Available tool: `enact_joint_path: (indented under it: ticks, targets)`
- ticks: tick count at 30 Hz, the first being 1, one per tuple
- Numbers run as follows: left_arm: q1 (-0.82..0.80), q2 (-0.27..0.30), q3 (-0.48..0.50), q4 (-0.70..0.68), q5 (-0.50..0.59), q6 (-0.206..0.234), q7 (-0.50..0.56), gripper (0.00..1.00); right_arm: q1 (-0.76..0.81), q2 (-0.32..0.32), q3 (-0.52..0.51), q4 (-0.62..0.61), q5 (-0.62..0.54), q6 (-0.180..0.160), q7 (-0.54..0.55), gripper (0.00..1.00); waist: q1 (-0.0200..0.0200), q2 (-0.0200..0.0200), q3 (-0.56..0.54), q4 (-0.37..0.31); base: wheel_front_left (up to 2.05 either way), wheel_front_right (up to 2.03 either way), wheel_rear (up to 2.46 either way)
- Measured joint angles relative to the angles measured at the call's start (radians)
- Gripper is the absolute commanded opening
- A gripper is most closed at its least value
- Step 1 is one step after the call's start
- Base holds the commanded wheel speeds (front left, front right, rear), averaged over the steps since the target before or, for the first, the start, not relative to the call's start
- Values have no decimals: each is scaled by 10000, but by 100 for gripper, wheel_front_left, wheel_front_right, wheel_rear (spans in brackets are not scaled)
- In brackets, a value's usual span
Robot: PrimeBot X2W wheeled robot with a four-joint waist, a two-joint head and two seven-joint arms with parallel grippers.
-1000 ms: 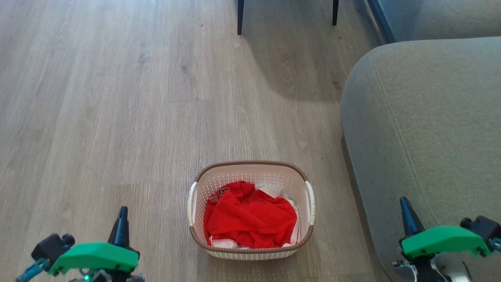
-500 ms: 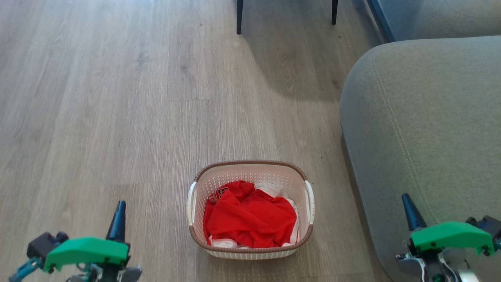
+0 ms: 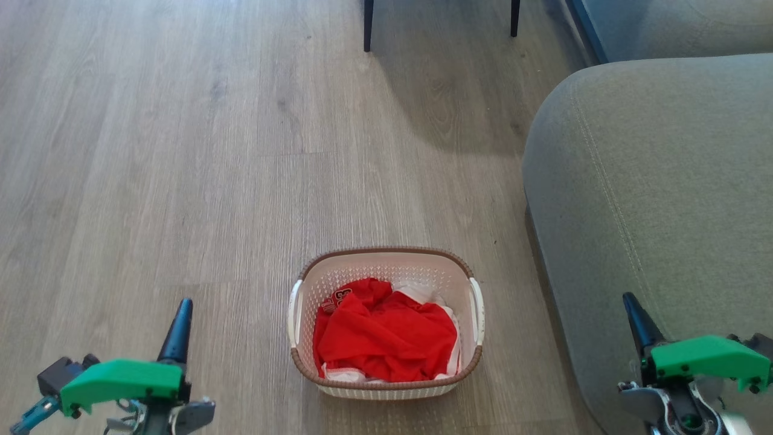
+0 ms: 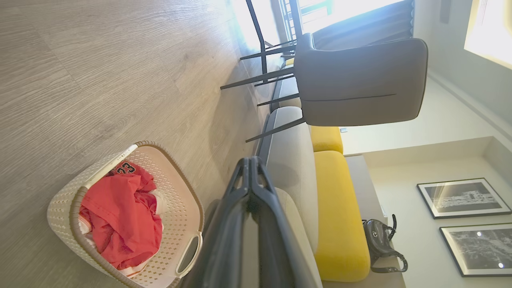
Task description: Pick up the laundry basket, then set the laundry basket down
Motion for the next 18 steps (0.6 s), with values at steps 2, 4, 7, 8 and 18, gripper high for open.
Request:
enact_joint_path:
  ticks: [2, 4, 7, 8, 18]
  targets:
    - [-27, 0, 59, 23, -224, -36, 31, 0, -82, 0, -56, 2, 228, 0, 29, 0, 0, 0, 2, -4, 0, 0, 0]
    - [-81, 0, 136, 42, -456, -58, 107, 0, -96, 0, -104, 4, 451, 0, 94, 0, 0, 0, 4, -8, 0, 0, 0]
    - [-240, 0, 173, 61, -819, -79, 196, 0, -97, 0, -144, 19, 761, 0, 163, 0, 0, 0, 7, -15, 0, 0, 0]
    - [-267, 0, 178, 65, -920, -81, 240, 0, -97, 0, -167, 29, 878, 0, 203, 0, 0, 0, 8, -17, 0, 0, 0]
    - [-401, -2, 265, 125, -2096, -199, 531, 0, -283, -2, -328, 88, 1952, 0, 460, 0, 0, 0, 18, -38, 0, 0, 0]
